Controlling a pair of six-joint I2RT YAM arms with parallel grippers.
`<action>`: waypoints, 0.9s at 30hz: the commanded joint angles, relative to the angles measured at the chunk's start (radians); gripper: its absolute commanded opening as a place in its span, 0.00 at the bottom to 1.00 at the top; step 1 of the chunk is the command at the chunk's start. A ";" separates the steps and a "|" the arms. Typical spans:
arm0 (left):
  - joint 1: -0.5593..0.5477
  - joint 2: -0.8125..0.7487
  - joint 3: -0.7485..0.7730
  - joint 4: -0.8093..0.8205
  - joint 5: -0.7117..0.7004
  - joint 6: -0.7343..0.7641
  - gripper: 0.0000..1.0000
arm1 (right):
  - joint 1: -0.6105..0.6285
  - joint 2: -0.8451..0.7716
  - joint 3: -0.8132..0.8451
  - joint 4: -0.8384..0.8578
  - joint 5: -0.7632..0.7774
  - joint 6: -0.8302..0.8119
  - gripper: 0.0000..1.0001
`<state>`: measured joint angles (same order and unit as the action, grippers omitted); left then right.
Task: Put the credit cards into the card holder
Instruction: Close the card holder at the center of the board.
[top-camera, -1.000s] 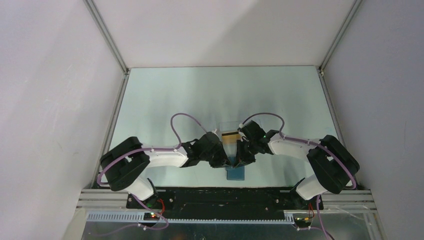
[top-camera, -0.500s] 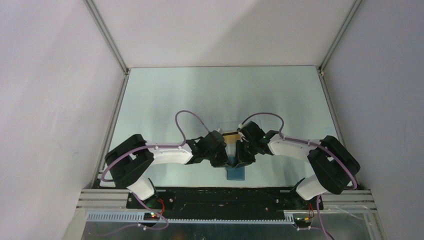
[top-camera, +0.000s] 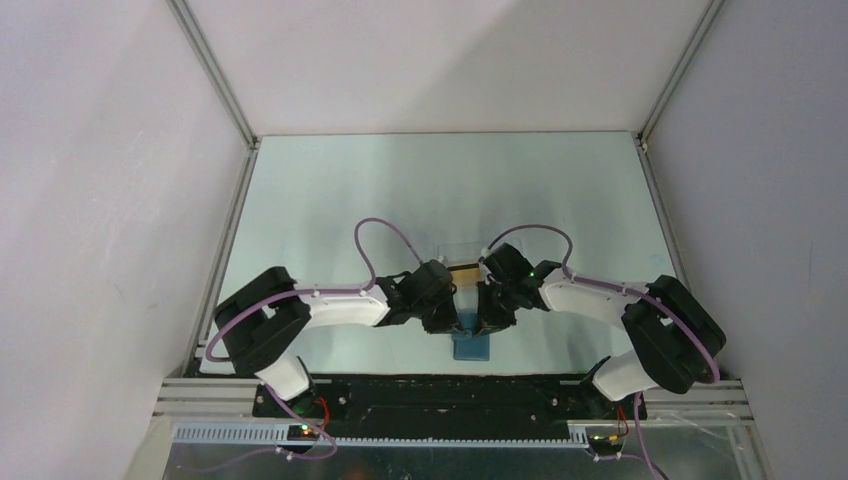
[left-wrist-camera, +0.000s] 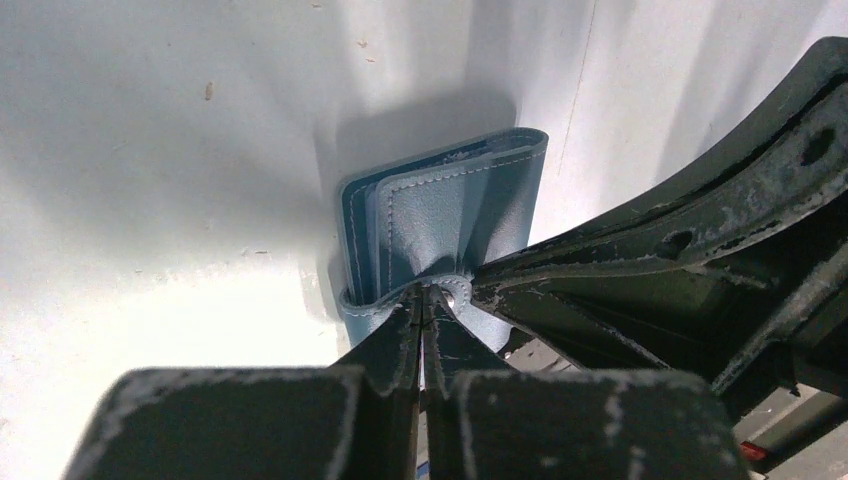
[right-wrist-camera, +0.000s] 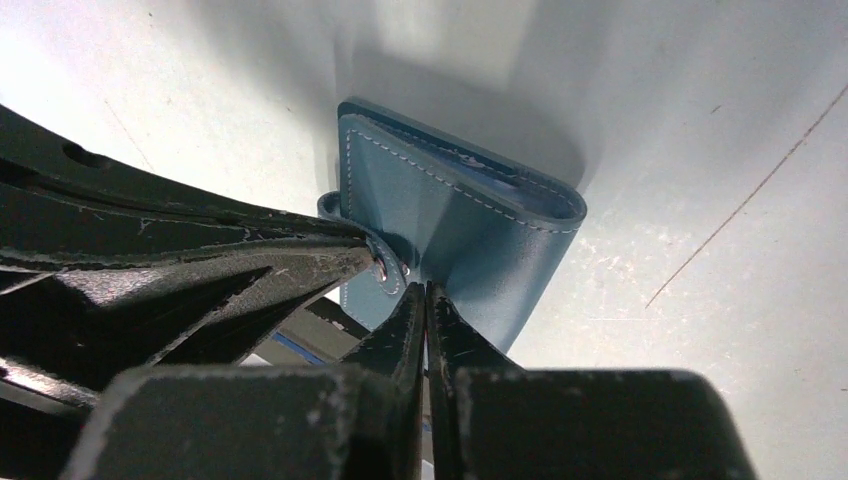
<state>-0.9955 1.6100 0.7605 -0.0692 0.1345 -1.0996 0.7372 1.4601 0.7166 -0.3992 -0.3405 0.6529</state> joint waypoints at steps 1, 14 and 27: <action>-0.010 0.027 0.019 -0.027 -0.029 0.029 0.02 | -0.007 -0.011 -0.013 -0.019 0.021 -0.011 0.01; -0.010 0.030 0.024 -0.026 -0.024 0.033 0.02 | -0.081 -0.094 -0.129 0.141 -0.127 0.054 0.23; -0.012 0.031 0.025 -0.027 -0.022 0.033 0.01 | -0.117 -0.046 -0.161 0.246 -0.198 0.079 0.21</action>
<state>-0.9966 1.6180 0.7689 -0.0711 0.1356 -1.0973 0.6289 1.3838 0.5575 -0.2089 -0.4992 0.7136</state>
